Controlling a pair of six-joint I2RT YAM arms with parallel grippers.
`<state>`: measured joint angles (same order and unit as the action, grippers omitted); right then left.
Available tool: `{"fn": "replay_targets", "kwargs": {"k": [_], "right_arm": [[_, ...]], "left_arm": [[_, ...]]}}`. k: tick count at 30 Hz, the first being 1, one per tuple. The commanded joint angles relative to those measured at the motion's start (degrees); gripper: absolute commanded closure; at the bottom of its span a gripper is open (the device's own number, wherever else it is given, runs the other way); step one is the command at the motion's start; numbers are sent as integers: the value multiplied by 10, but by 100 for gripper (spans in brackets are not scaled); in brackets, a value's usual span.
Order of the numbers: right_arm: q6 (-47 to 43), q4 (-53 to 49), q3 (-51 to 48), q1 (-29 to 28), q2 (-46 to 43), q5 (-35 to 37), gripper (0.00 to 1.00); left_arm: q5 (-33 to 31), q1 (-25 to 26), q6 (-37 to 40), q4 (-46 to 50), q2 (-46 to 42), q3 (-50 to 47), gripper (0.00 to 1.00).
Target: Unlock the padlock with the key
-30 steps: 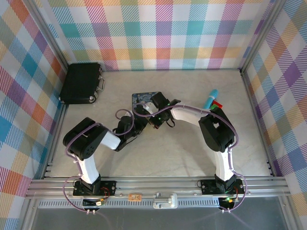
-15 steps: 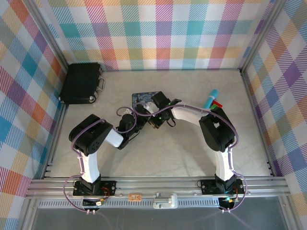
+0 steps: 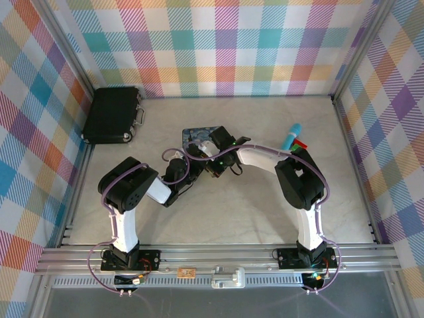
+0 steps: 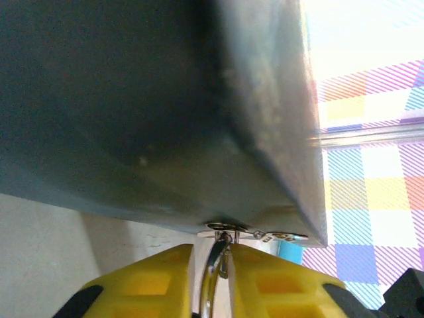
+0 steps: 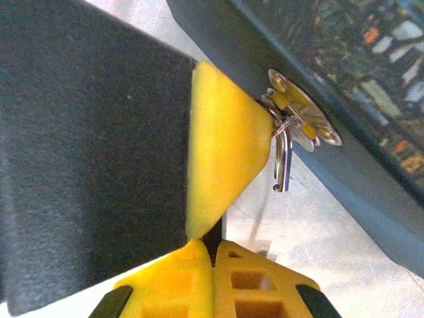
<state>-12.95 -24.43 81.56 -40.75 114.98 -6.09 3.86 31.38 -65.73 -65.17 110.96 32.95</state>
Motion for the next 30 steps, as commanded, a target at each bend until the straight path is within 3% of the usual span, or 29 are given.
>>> {"fn": "replay_targets", "kwargs": {"k": [1,3,5,11,15,18,22,30], "right_arm": [[-6,14,14,3,-6,-23,100],[3,14,13,3,-11,-23,100],[20,12,10,5,-22,-21,100],[130,30,-30,15,-86,-13,72],[249,35,-49,38,-131,35,52],[330,43,-49,69,-142,50,43],[388,51,-12,101,-112,68,37],[428,83,65,103,-6,60,30]], "left_arm": [[2,4,14,-4,16,8,92],[2,4,15,-3,17,11,100],[1,4,16,-2,15,10,100],[-9,4,15,-10,13,8,100],[-13,4,14,-10,10,6,100],[-17,4,14,-10,7,3,100],[-18,4,13,-11,9,6,100],[-25,3,12,-7,6,8,100]]}}
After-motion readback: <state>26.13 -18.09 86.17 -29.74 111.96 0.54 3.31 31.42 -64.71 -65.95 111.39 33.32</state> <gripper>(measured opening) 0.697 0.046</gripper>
